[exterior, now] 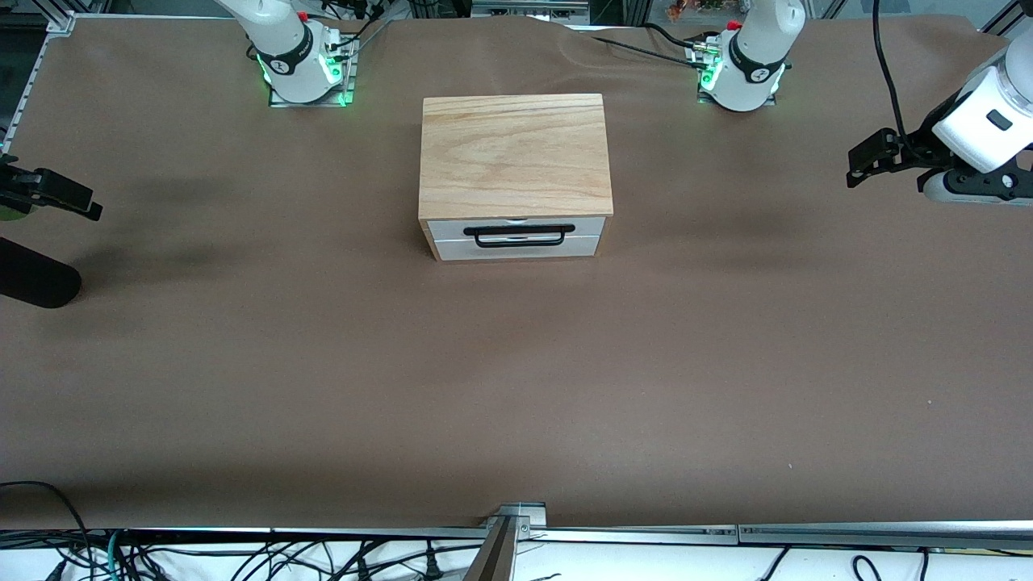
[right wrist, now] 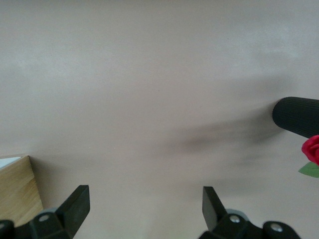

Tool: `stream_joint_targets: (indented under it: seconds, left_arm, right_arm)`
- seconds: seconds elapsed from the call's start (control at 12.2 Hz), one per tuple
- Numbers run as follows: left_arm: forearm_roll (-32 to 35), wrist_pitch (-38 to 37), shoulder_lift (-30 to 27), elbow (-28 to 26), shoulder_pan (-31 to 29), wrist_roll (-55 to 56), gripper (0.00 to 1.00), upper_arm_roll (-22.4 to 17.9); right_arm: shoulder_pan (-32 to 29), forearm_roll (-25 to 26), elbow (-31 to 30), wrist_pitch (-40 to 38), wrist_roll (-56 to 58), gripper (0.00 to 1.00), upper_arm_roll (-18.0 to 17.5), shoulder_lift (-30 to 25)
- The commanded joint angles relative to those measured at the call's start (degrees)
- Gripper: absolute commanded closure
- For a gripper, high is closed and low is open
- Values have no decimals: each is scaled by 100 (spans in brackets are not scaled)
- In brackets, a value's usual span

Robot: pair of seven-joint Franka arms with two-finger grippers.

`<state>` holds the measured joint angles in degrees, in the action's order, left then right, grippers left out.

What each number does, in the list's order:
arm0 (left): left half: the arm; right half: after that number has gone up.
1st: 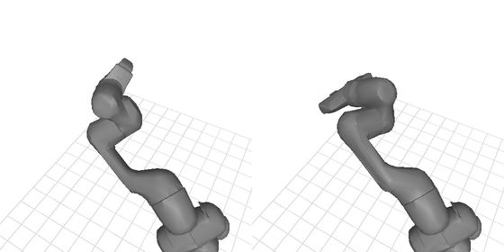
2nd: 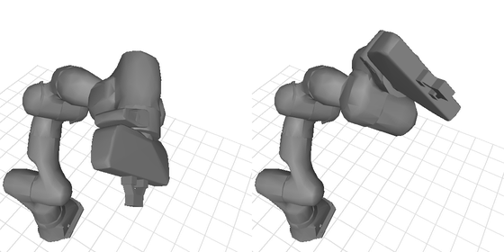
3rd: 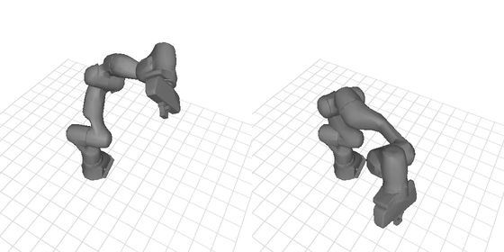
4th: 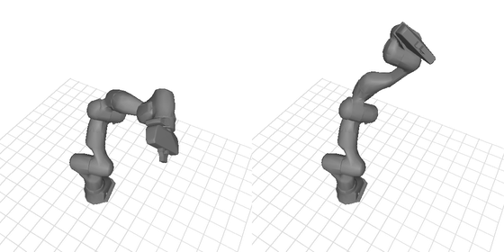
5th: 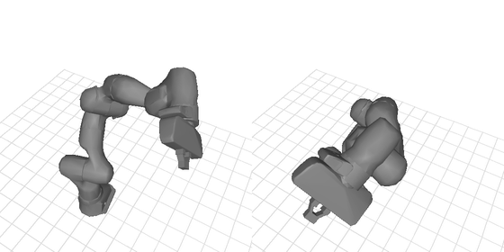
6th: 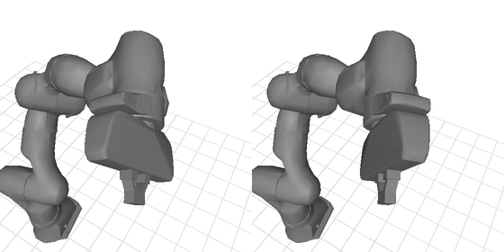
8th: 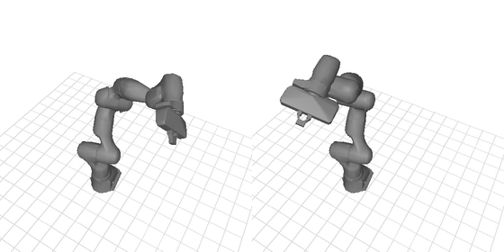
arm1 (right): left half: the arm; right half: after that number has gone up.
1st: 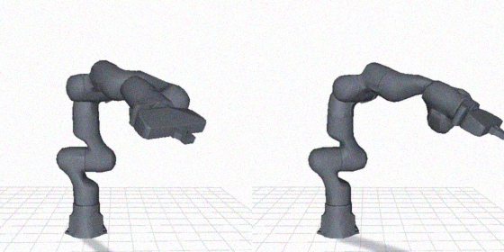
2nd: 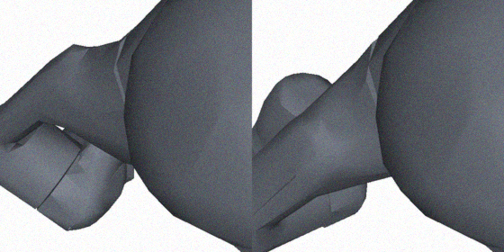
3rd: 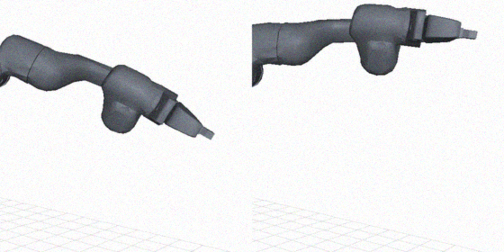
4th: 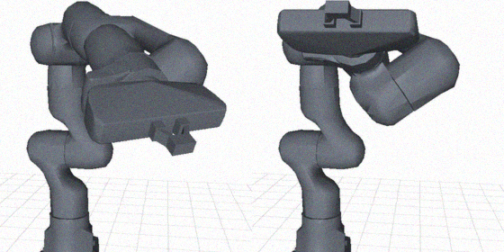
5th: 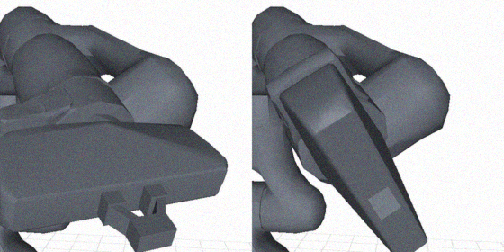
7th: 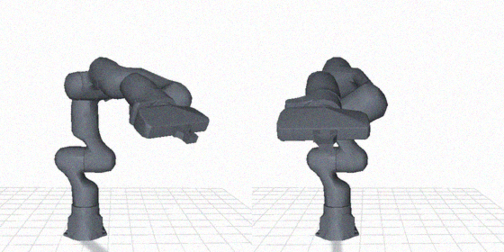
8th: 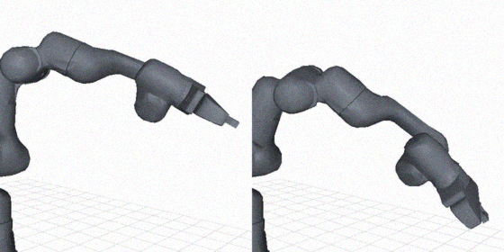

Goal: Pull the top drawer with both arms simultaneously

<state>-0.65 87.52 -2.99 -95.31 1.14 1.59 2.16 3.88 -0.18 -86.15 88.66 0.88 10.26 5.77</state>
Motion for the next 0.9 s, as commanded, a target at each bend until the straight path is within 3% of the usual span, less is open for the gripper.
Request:
stream_joint_targets:
  seconds: [0.0,0.82]
  left_arm:
    - [179,-191,123,223,53,105,0,4]
    - [179,-191,123,223,44,175,0,4]
  right_arm:
    - [-90,88,20,11,175,0,-50,-6]
    - [-90,71,20,11,185,0,-50,3]
